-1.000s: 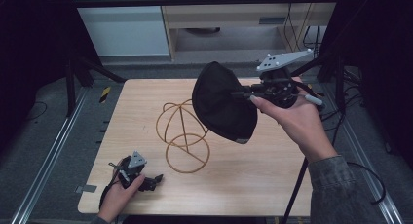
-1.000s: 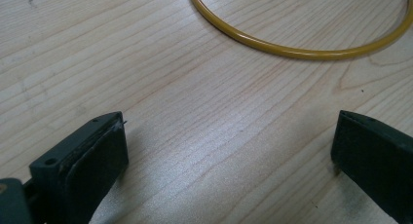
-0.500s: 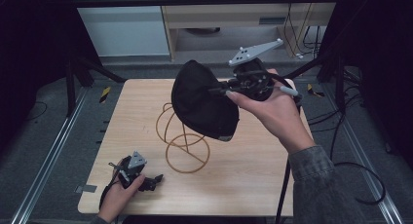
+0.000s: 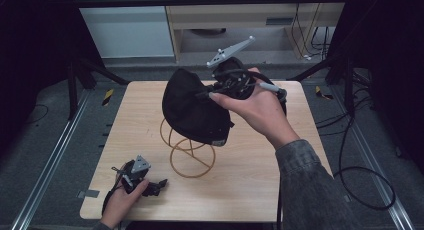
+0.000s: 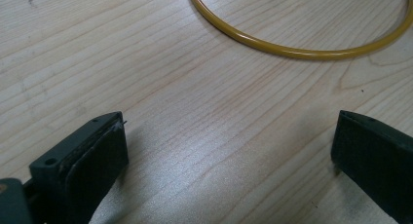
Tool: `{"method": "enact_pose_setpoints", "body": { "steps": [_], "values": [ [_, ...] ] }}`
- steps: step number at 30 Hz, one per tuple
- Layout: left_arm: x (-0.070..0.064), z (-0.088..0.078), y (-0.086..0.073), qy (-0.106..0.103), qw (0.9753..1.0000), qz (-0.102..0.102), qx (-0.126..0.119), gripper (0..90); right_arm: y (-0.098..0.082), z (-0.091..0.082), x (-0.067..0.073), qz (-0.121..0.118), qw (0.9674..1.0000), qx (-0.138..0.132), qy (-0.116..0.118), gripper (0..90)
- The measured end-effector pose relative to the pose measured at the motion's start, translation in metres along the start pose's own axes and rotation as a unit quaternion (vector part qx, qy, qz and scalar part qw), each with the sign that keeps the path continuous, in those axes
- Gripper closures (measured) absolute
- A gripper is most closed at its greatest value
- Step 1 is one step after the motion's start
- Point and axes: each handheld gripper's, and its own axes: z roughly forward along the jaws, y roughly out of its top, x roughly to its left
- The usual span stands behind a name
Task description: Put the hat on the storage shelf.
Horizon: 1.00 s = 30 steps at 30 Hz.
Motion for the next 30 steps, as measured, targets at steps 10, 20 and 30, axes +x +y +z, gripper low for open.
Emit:
{"method": "enact_pose_setpoints", "body": {
  "steps": [10, 20, 30],
  "values": [
    [0.000, 0.000, 0.000, 0.000, 1.0000, 0.000, 0.000, 0.0, 0.006, 0.021, 0.000, 0.000, 0.9996, 0.027, -0.001, 74.0],
    [0.000, 0.000, 0.000, 0.000, 1.0000, 0.000, 0.000, 0.0, 0.011, 0.036, 0.002, 0.001, 0.9985, 0.054, 0.000, 72.9],
    [0.000, 0.000, 0.000, 0.000, 1.0000, 0.000, 0.000, 0.0, 0.013, 0.057, 0.007, -0.007, 0.9956, 0.093, -0.008, 71.3]
  ]
}}
